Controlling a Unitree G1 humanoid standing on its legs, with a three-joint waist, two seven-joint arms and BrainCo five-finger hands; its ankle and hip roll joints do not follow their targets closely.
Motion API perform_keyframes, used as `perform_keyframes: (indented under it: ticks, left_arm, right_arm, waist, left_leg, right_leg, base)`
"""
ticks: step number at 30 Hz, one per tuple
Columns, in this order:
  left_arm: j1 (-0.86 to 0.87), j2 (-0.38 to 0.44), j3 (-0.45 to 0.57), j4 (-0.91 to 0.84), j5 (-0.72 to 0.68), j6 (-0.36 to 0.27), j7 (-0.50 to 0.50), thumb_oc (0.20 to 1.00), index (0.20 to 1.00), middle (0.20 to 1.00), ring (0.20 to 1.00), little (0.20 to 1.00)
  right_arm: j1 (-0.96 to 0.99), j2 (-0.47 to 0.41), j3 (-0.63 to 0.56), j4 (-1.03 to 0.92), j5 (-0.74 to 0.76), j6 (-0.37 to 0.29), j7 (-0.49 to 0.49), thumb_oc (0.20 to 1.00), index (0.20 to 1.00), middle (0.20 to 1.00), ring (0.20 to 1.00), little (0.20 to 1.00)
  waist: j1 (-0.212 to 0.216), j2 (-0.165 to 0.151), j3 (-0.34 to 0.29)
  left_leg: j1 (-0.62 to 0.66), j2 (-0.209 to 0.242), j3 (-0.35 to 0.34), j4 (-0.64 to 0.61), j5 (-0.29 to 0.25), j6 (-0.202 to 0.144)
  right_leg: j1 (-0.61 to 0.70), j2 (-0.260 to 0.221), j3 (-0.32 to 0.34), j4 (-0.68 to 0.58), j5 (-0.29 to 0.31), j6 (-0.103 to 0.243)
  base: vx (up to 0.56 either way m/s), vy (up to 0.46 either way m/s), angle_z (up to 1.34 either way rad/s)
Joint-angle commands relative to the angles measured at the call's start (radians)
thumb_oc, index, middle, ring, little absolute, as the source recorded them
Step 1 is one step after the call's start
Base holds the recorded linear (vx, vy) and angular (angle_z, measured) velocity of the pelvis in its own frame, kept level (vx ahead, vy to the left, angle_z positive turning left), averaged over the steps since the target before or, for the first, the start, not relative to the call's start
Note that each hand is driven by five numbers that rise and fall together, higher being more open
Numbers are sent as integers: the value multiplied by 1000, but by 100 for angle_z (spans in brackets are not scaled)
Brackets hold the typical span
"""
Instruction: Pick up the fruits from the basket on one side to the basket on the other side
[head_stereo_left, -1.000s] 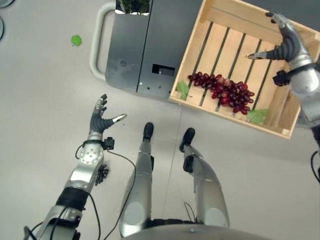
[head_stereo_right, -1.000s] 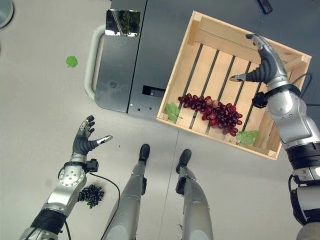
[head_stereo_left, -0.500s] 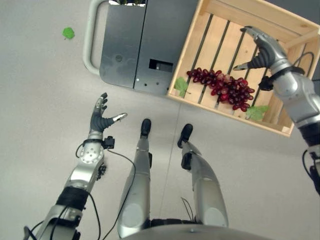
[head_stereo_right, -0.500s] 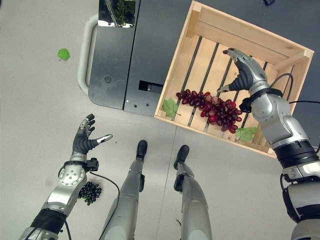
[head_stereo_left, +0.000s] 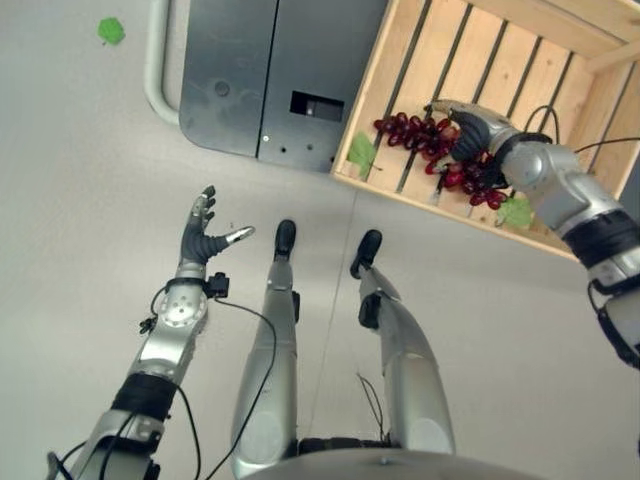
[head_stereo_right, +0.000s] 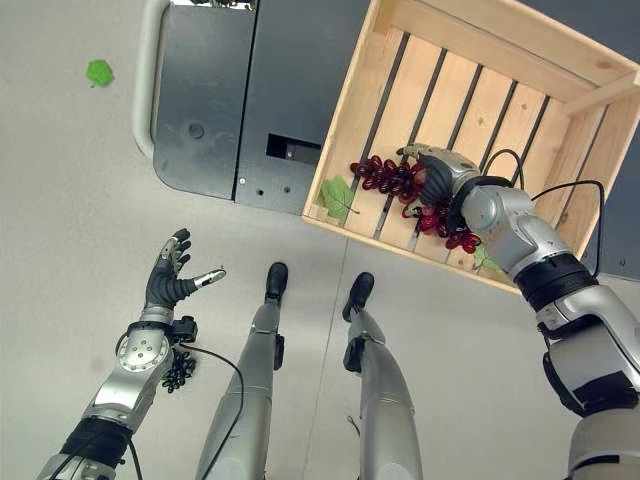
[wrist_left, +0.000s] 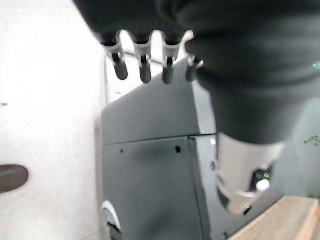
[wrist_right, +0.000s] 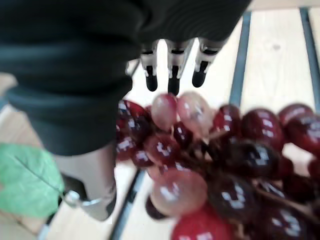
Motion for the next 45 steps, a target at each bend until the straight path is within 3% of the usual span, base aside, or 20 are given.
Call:
perform_keyframes:
  ticks: [1,14,27,28,30,31,33,36,45]
  left_arm:
    - [61,46,48,-81,24,-26,-2,1000,1000,1000,1000,1000]
    - [63,76,32,-113,31,-29,9,1000,1000,1000,1000,1000]
    - [29,41,10,-121,30,-10,58,1000,1000,1000,1000,1000]
    - [26,39,8,-119,32,-8,67,1000,1000,1000,1000,1000]
    - [26,38,10,-119,32,-7,70,1000,1000,1000,1000,1000]
    - [26,37,12,-118,32,-8,72,1000,1000,1000,1000,1000]
    - [26,36,12,-120,35,-8,77,1000,1000,1000,1000,1000]
    - [28,33,14,-120,32,-8,84,1000,1000,1000,1000,1000]
    - [37,36,24,-130,32,-6,86,1000,1000,1000,1000,1000]
  right_arm:
    - [-51,-73,51,-10,-6,-16,8,1000,1000,1000,1000,1000]
    - [-106,-93,158,-34,-43,-25,37,1000,1000,1000,1000,1000]
    - [-138,150,67,81,-154,23,-89,1000,1000,1000,1000,1000]
    - [-144,168,62,97,-174,30,-106,667,667,667,667,667]
    - [-146,177,61,94,-184,31,-107,492,492,492,492,492]
    - [-146,181,61,91,-188,32,-107,322,322,322,322,322]
    - [-141,191,49,85,-188,36,-113,325,325,325,325,325]
    - [-126,199,37,76,-181,40,-118,200,200,200,200,200]
    - [-88,211,28,55,-162,43,-97,200,200,200,200,200]
  waist:
    - [4,-16,-25]
    - [0,-8,-25]
    - [11,12,-25]
    - [13,15,-25]
    - [13,15,-25]
    - [13,15,-25]
    - [12,14,-25]
    - [10,9,-25]
    - [6,0,-25]
  left_leg:
    - [-1,-40,23,31,-48,27]
    - [-93,-45,16,54,-47,27]
    - [-142,-51,15,65,-53,40]
    - [-142,-52,14,62,-53,41]
    - [-143,-52,14,61,-53,40]
    - [-142,-51,14,59,-53,40]
    - [-141,-51,16,59,-54,40]
    - [-143,-52,15,63,-58,41]
    - [-153,-49,19,77,-67,45]
  right_leg:
    - [7,-37,5,125,-166,119]
    - [-89,-41,2,160,-172,119]
    - [-139,-41,6,172,-170,119]
    - [-141,-41,8,171,-170,120]
    - [-142,-41,8,170,-169,121]
    - [-142,-41,8,168,-169,122]
    - [-142,-41,9,167,-169,122]
    - [-143,-41,10,167,-167,124]
    - [-152,-38,17,167,-164,126]
  base:
    - [0,0,0]
    - [0,0,0]
    - [2,8,-2]
    - [0,0,0]
    - [0,0,0]
    - [0,0,0]
    - [0,0,0]
    - [0,0,0]
    - [0,0,0]
